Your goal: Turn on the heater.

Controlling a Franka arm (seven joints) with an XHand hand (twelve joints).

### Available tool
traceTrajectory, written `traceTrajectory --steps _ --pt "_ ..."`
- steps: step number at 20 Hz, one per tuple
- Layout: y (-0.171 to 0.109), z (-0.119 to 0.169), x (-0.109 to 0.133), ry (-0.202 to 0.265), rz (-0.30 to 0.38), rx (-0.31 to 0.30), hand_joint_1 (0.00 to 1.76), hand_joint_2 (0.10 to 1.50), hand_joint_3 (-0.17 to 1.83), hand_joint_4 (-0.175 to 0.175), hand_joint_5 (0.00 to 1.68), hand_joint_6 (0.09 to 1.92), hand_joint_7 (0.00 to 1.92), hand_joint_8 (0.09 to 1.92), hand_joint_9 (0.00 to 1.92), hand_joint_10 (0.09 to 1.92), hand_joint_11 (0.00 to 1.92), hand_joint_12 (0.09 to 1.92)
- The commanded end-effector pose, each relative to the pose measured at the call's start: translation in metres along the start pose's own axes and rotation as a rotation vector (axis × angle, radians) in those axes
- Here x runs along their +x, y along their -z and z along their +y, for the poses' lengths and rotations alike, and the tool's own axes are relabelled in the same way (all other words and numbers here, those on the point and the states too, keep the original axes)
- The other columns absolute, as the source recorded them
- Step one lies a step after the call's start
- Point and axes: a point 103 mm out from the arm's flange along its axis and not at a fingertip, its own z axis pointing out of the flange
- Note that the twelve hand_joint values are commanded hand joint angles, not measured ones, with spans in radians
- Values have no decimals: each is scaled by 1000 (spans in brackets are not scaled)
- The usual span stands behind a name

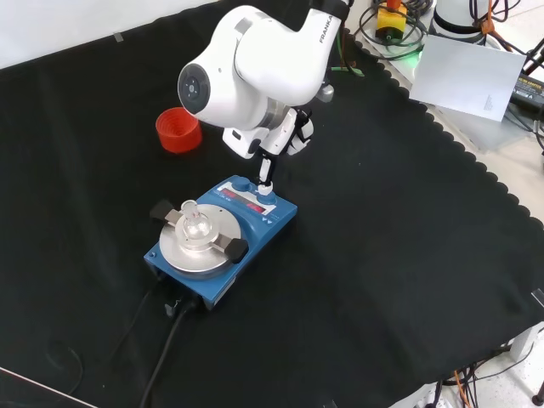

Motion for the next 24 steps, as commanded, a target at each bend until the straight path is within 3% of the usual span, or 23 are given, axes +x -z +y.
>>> traceTrajectory --steps 1,14,24 --pt "-2 2 -1 2 0 5 1569 520 1293 4 430 92 1779 1833 1870 1669 1726 1518" --pt "-2 3 0 1 5 2 1570 518 1296 5 443 87 1783 1829 1870 1669 1726 1518" --pt "28 -32 4 -2 4 -65 1569 517 1298 4 456 87 1786 1826 1871 1668 1725 1519"
